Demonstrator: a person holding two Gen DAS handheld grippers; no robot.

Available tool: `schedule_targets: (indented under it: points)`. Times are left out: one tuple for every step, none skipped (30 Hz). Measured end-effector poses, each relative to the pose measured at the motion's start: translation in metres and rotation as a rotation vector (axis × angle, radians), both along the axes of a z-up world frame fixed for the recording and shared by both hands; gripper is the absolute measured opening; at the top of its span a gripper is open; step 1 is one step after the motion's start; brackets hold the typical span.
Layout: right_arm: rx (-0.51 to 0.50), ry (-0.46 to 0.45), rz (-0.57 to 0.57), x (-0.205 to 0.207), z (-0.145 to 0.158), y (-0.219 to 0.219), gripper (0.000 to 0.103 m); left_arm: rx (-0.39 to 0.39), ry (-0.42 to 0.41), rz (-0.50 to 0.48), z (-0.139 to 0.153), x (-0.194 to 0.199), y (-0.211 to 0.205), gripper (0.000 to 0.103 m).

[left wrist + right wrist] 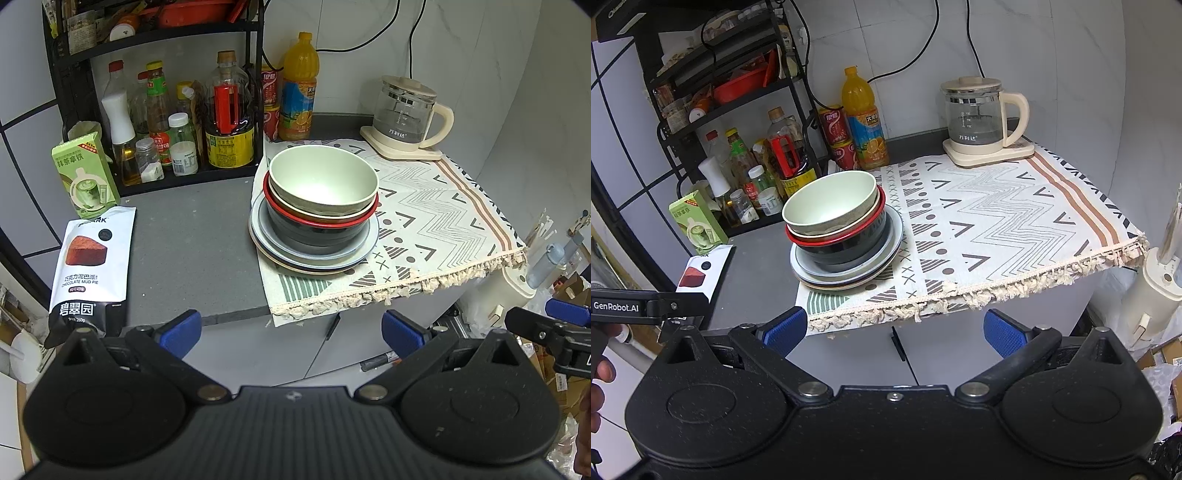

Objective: Organize plates and bowls

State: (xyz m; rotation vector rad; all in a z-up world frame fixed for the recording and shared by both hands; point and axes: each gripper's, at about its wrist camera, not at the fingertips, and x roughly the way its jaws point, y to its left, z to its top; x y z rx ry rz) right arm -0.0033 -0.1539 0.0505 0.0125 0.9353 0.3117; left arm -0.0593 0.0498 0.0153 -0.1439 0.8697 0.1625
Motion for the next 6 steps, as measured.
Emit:
schedule_targets:
  points:
    - [0.0,0.002,0.0,0.0006,-0.001,-0.0004,0.103,0.003,0.0,-0.002,-0.0004,0.0007,-0.0004,0.103]
    - [0.0,0.003,0.0,0.0009,-0.0016,-0.0004,0.103,0.005,0.001,-0.002,-0.0008,0.0014,-0.0005,0.103]
    - [0.001,0.004,0.0,0.0014,-0.0023,-0.0006,0.103,0.006,0.002,-0.001,-0.0014,0.0023,-0.0002,0.103]
    - [0.002,0.006,-0.001,0.0018,-0.0029,-0.0005,0.103,0.004,0.004,0.001,-0.002,0.0032,0.0003,0.103]
    - [0.001,0.008,-0.001,0.0022,-0.0035,-0.0006,0.103,0.0,0.006,0.002,-0.0023,0.0045,0.0007,0.103]
    - [0.0,0.01,-0.001,0.0026,-0.0039,-0.0003,0.103,-0.004,0.008,0.004,-0.0026,0.0062,0.0011,0.103]
